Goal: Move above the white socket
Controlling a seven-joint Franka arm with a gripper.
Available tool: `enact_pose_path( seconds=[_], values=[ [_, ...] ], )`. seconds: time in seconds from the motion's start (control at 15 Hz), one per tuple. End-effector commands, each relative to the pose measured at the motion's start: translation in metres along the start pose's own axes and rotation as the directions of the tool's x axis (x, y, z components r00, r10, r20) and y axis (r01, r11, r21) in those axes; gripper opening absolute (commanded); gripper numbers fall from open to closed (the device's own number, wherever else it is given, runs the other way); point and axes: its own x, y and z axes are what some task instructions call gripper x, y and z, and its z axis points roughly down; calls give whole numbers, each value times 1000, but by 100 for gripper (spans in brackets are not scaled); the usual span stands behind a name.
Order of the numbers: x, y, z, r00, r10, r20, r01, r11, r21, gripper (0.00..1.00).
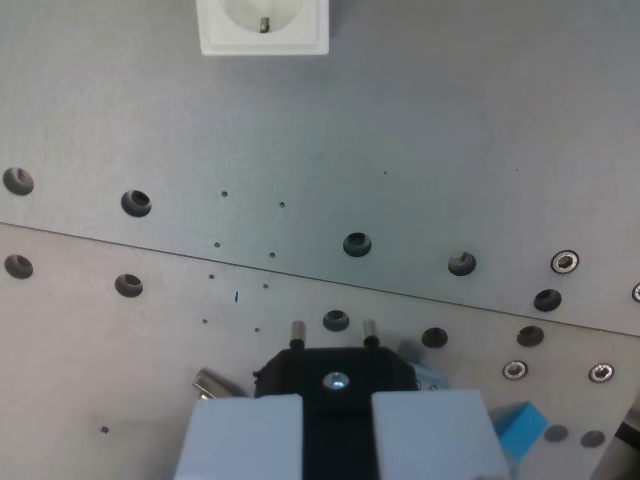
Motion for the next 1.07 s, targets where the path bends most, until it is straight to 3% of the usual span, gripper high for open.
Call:
enact_pose_path(
  seconds=[0.07, 1.07],
  values=[
    [0, 0, 0, 1000, 0, -1, 0, 1000, 0, 0],
    [5, -1, 9, 1000, -9, -17, 9, 1000, -3, 0]
  ],
)
